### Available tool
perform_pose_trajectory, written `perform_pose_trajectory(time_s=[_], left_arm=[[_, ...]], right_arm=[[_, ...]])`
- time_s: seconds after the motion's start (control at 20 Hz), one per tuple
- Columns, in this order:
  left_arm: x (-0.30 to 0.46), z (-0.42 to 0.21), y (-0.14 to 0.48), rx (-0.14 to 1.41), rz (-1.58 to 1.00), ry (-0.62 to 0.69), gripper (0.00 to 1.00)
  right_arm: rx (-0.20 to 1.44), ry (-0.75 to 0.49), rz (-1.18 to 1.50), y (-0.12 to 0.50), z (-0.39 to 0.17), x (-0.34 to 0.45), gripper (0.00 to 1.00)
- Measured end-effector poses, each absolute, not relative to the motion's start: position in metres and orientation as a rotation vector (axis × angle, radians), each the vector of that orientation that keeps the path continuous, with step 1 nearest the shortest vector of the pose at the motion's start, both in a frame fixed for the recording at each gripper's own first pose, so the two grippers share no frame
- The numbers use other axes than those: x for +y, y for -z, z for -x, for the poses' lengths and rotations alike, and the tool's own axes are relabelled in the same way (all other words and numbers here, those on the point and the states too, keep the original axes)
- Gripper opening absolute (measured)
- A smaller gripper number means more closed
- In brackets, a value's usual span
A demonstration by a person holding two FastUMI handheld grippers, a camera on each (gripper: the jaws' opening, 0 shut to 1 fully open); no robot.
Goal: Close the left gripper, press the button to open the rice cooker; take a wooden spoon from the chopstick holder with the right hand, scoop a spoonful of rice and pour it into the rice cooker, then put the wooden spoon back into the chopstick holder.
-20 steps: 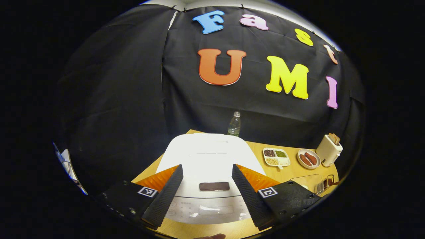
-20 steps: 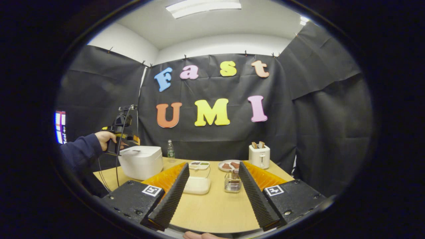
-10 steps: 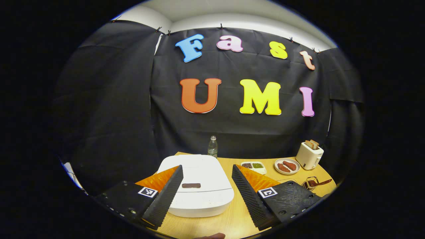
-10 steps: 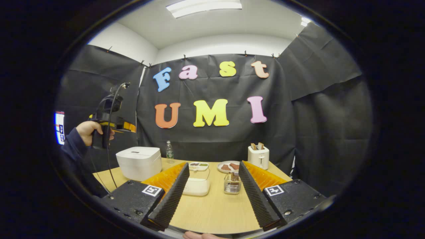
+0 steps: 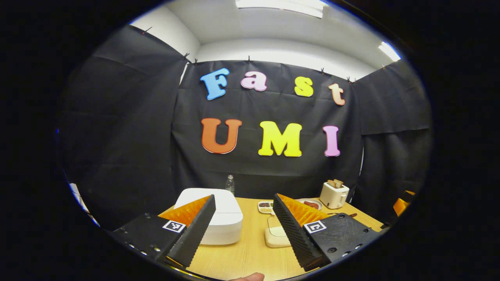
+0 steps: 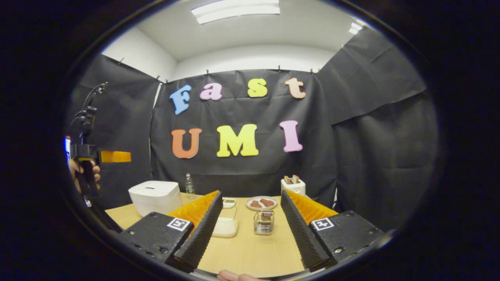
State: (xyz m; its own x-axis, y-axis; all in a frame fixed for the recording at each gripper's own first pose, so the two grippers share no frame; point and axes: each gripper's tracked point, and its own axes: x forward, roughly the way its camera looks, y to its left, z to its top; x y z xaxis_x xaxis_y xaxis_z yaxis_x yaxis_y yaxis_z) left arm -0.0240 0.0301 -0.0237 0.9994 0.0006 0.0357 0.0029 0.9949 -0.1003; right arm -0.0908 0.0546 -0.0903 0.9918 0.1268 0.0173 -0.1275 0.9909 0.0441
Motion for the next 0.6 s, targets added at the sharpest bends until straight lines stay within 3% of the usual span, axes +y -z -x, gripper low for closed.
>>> perform_pose_trajectory(time_s=[0.6], left_arm=[[-0.007,0.094,0.064,-0.127,-0.034,-0.022,0.94]], right_arm=[[-0.034,-0.113,-0.054,0.096,0.103,0.036,0.97]])
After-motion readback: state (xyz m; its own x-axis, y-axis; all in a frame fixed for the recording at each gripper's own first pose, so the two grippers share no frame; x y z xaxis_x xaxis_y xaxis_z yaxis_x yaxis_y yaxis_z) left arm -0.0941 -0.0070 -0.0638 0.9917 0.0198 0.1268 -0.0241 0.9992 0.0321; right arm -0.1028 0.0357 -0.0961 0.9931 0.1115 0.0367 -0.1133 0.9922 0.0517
